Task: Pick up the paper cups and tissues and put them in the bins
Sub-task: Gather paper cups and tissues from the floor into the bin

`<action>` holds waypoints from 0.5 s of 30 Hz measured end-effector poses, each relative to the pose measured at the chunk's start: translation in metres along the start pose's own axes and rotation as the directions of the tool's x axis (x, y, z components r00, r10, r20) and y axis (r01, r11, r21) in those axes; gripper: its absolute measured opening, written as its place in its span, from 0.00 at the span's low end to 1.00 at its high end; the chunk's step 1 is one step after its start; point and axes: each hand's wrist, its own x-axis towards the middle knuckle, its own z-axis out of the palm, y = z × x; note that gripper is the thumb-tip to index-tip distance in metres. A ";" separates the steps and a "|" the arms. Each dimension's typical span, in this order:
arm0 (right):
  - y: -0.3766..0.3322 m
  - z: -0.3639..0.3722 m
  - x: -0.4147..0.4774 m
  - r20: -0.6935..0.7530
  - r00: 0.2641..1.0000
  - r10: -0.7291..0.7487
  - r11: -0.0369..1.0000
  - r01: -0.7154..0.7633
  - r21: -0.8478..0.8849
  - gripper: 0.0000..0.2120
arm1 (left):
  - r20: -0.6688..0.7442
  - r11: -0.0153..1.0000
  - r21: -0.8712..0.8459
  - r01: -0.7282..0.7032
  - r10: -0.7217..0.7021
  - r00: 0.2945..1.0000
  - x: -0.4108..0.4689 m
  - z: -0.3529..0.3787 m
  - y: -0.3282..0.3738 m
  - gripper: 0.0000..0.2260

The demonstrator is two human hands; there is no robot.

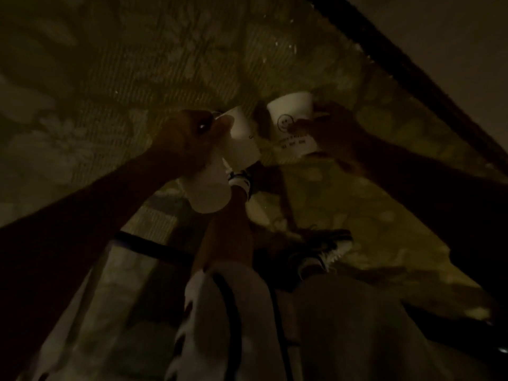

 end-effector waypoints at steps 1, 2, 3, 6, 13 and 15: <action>0.005 0.008 -0.034 -0.034 0.997 0.066 0.997 -0.064 0.044 0.29 | 0.012 1.000 -0.019 0.000 0.000 1.000 -0.014 -0.003 0.020 0.15; 0.007 0.002 -0.051 -0.034 0.995 0.092 0.992 -0.089 0.086 0.29 | 0.018 0.999 -0.039 -0.024 0.024 1.000 -0.031 -0.003 0.040 0.16; 0.013 -0.006 -0.077 -0.021 0.998 0.052 0.993 -0.050 0.106 0.30 | 0.028 0.998 -0.032 -0.049 0.050 0.998 -0.050 -0.003 0.061 0.17; 0.008 -0.048 -0.143 -0.024 0.999 -0.033 0.967 0.038 0.251 0.29 | 0.002 0.990 -0.036 -0.139 0.139 0.990 -0.099 0.008 0.124 0.15; 0.074 -0.173 -0.284 -0.276 0.933 -0.229 0.819 0.338 0.464 0.20 | -0.284 0.968 -0.011 -0.251 0.237 0.929 -0.197 0.134 0.266 0.15; 0.112 -0.209 -0.320 -0.351 0.912 -0.211 0.764 0.378 0.523 0.19 | -0.252 0.947 0.002 -0.322 0.312 0.916 -0.220 0.184 0.303 0.17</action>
